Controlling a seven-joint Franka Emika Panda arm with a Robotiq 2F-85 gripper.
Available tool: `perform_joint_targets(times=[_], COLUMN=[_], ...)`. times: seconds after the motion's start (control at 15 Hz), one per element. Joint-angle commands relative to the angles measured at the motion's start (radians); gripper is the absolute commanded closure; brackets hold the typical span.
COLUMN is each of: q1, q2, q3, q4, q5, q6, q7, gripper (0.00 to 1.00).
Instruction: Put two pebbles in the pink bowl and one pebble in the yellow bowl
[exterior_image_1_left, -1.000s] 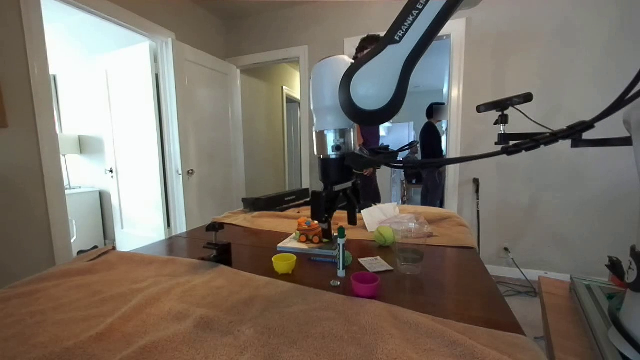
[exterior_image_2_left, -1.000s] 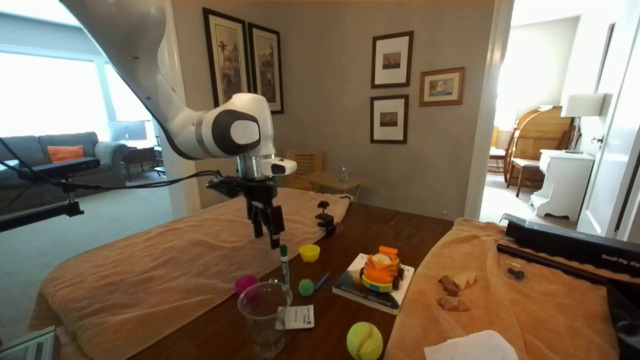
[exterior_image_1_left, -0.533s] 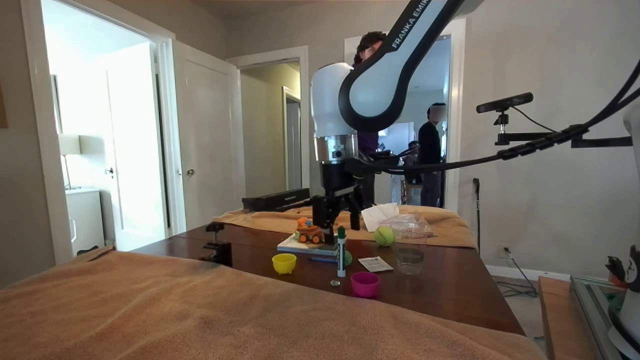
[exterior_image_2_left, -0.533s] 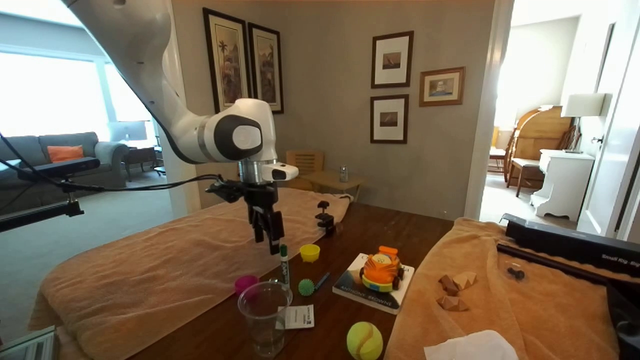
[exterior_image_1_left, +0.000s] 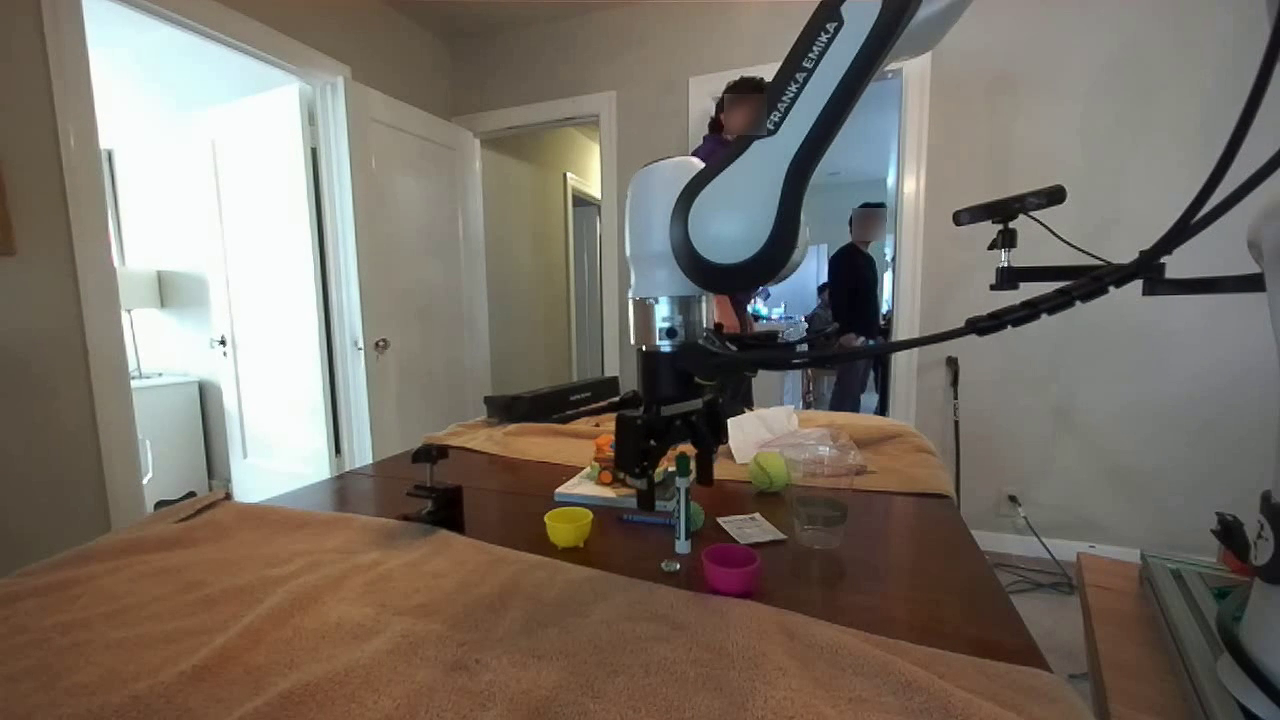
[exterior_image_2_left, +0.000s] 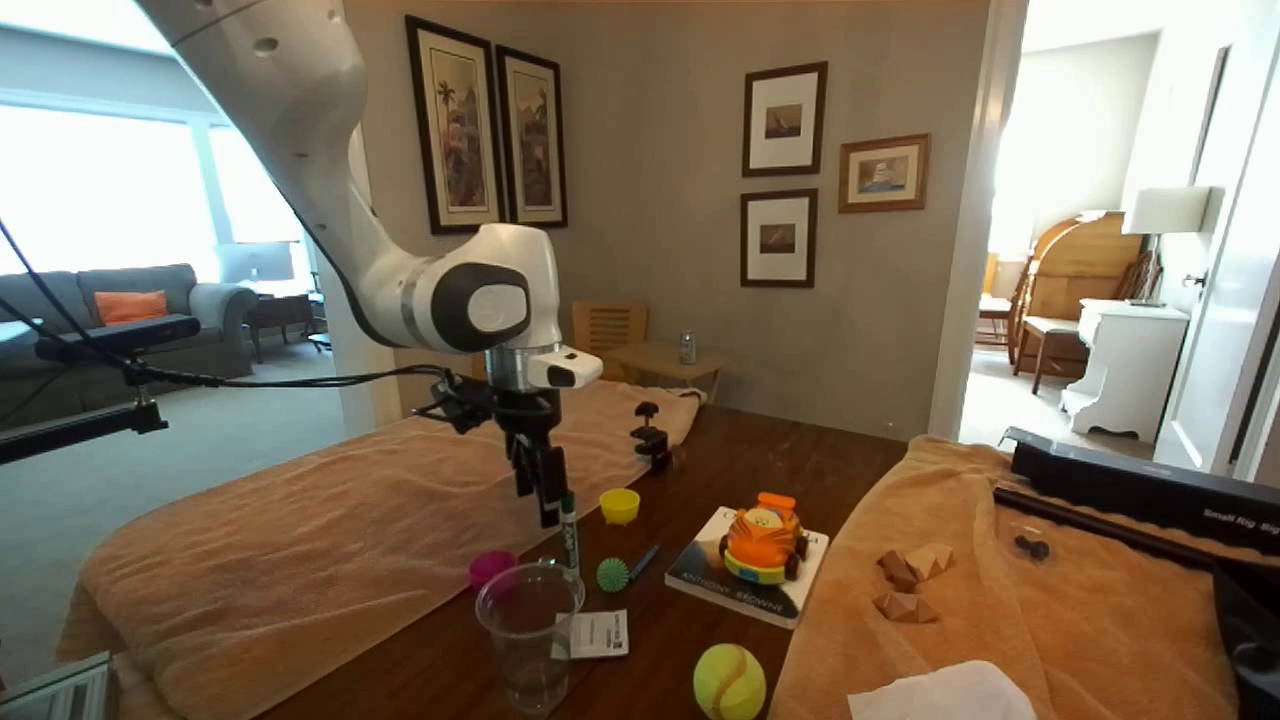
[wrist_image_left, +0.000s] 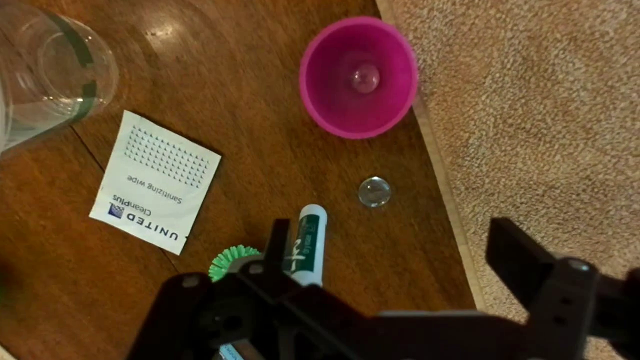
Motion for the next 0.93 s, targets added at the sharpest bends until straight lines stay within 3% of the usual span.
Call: perform_joint_targets(times=[0.0, 0.87], q1=[-0.005, 0.063], q2=[0.039, 0.181], q3=[-0.010, -0.074], q4=[-0.004, 0.011], q5=[0.052, 0.041], q6=[0.066, 0.213], q7=[0.008, 0.053], gripper=[0.00, 0.00])
